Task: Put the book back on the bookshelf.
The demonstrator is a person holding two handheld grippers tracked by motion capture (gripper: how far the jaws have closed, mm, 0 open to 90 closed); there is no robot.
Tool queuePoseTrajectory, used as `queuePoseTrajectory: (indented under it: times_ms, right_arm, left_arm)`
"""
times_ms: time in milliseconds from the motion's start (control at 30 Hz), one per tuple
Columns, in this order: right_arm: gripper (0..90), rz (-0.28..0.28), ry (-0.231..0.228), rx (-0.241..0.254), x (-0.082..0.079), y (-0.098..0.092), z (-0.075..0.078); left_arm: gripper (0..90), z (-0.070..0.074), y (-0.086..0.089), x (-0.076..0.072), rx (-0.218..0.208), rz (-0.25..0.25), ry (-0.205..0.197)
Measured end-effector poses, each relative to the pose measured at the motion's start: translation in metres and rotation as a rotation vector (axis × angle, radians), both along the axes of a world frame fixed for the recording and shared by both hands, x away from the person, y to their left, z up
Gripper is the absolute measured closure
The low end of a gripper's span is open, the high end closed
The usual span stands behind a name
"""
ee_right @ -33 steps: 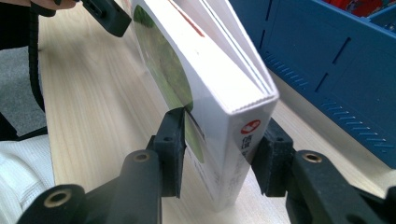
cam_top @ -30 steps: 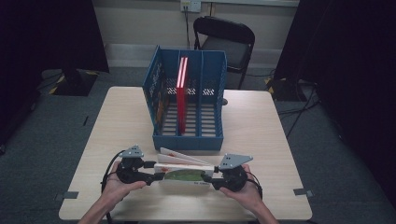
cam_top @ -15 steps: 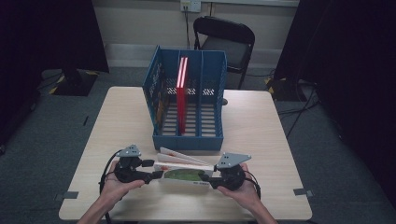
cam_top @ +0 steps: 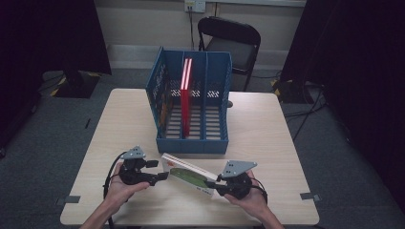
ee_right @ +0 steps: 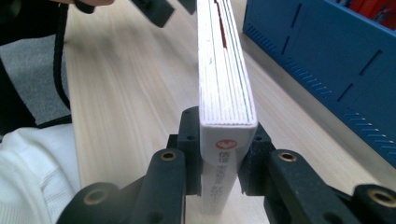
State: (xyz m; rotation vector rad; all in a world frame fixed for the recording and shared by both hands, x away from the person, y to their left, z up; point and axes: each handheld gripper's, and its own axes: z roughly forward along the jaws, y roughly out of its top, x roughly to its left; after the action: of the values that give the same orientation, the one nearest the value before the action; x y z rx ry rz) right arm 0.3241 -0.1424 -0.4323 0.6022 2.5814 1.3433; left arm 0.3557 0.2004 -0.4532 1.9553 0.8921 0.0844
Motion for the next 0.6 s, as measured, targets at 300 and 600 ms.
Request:
queuePoseTrajectory:
  times_ms: [300,600]
  right_arm:
    - [72.4,0.007,0.027,0.03,-0.002,-0.002,-0.001]
    - [66.7,-0.001,0.024,0.028,0.003,0.014,-0.01]
  left_arm:
    - [33.0,-0.001,-0.014,0.001,-0.021,0.001,-0.022]
    - [33.8,-0.004,-0.022,0.002,0.005,-0.017,-0.022]
